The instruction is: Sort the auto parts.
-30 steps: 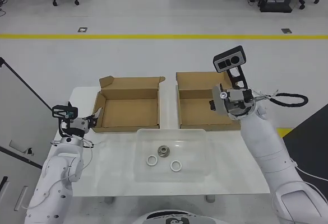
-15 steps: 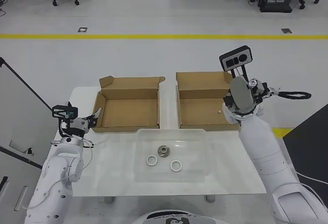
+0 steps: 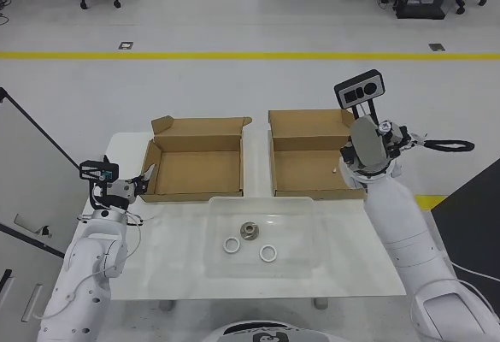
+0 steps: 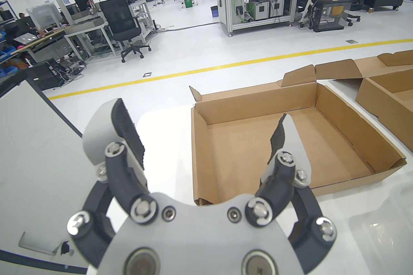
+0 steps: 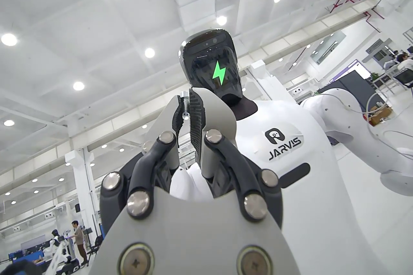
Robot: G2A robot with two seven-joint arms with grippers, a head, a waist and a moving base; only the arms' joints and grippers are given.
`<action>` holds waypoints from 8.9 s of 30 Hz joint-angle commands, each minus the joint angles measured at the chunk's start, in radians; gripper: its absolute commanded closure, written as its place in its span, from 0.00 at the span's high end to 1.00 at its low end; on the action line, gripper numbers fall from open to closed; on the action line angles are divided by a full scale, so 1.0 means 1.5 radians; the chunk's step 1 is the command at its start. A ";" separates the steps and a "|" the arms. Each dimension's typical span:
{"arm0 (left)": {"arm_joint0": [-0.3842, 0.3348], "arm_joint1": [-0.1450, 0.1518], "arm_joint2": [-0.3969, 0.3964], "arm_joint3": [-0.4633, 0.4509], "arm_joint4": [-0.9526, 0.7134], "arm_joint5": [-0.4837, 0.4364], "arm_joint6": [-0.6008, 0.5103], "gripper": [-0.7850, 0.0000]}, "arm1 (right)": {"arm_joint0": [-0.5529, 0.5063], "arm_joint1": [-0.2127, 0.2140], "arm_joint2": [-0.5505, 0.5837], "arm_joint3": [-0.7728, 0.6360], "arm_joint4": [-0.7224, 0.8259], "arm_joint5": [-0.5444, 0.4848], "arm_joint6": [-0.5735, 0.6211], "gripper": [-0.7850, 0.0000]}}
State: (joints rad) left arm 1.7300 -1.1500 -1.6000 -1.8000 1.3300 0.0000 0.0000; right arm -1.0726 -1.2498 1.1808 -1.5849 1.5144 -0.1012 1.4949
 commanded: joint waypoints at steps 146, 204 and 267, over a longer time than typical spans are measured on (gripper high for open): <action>0.000 0.000 0.000 0.000 0.000 0.000 0.000 1.00 | -0.022 0.106 0.230 0.067 -0.973 -0.031 -0.090 1.00; -0.242 -0.003 0.235 -0.188 -0.124 -0.283 -0.534 1.00 | -0.090 0.127 0.336 0.082 -0.774 -0.018 -0.018 1.00; -0.639 -0.045 0.766 0.111 -0.400 -0.362 -0.851 1.00 | -0.090 0.127 0.336 0.082 -0.774 -0.018 -0.018 1.00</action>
State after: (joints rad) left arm 0.7729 -1.2159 -0.4543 -1.6389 0.7316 -0.5439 -1.2762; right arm -1.2072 -1.0588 1.6840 -1.4623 0.3540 -0.1287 1.4685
